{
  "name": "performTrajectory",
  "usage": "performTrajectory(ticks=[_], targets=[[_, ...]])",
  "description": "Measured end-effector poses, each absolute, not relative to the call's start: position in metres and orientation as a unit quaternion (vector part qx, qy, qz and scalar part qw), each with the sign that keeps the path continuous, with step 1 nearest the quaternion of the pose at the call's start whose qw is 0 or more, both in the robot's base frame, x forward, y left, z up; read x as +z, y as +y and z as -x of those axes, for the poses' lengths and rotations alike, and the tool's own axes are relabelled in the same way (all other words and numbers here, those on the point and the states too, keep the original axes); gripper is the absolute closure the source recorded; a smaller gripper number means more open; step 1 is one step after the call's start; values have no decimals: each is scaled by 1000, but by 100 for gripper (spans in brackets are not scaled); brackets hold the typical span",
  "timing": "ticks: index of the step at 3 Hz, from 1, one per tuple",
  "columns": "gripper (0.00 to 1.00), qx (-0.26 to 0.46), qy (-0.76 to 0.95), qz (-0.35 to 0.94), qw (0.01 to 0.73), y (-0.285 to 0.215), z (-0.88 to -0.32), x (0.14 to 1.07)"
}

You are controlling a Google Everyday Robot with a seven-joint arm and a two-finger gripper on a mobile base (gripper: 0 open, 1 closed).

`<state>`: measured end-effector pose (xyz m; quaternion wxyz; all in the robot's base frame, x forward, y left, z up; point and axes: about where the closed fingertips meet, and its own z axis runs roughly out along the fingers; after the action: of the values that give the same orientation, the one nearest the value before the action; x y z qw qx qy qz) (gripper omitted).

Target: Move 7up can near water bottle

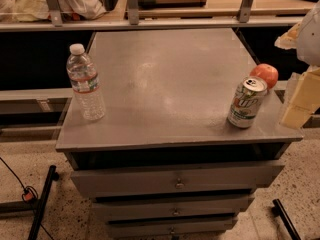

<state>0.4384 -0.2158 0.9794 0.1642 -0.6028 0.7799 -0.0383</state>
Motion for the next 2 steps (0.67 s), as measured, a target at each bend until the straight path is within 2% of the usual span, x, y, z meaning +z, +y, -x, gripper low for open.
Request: performTrajectory(ticks=[2], targets=[[0,-35,781,599,174,-214,-443,980]])
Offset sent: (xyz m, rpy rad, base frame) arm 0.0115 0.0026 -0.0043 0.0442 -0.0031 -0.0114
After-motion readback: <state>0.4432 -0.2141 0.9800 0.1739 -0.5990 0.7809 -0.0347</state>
